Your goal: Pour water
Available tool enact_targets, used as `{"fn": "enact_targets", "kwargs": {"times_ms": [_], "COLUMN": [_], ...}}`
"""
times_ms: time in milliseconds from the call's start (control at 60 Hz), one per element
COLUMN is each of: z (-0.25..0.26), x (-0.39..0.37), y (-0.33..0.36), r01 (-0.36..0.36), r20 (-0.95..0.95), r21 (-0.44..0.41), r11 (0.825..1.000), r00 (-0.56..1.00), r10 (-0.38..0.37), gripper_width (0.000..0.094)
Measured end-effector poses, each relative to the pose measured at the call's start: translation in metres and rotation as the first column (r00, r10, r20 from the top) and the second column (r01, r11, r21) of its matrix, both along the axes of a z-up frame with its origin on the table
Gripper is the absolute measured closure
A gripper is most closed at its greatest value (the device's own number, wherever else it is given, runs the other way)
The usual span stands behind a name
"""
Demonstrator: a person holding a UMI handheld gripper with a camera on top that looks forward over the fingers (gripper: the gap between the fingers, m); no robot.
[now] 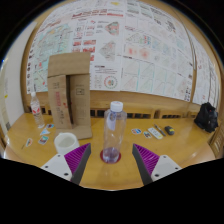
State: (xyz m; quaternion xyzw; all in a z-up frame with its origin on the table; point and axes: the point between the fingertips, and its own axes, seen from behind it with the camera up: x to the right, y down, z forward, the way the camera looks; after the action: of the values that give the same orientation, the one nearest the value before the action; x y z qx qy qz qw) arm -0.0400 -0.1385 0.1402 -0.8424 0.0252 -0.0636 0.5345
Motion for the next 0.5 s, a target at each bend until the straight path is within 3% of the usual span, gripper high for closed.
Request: {"fn": "enact_targets", "kwargs": {"times_ms": [283,500], "z": [0.037,0.052], "x": [-0.061,-0.108], "y": [-0.205,-0.326], "r01": [0.064,0.067], "r20": [0.011,0.027], "r21": [-0.064,-0.085], "r11": [0.996,0.994], "r00": [0.998,0.998], "r10": [-0.063,-0.064], "gripper_width": [0.0087,0.0084]}}
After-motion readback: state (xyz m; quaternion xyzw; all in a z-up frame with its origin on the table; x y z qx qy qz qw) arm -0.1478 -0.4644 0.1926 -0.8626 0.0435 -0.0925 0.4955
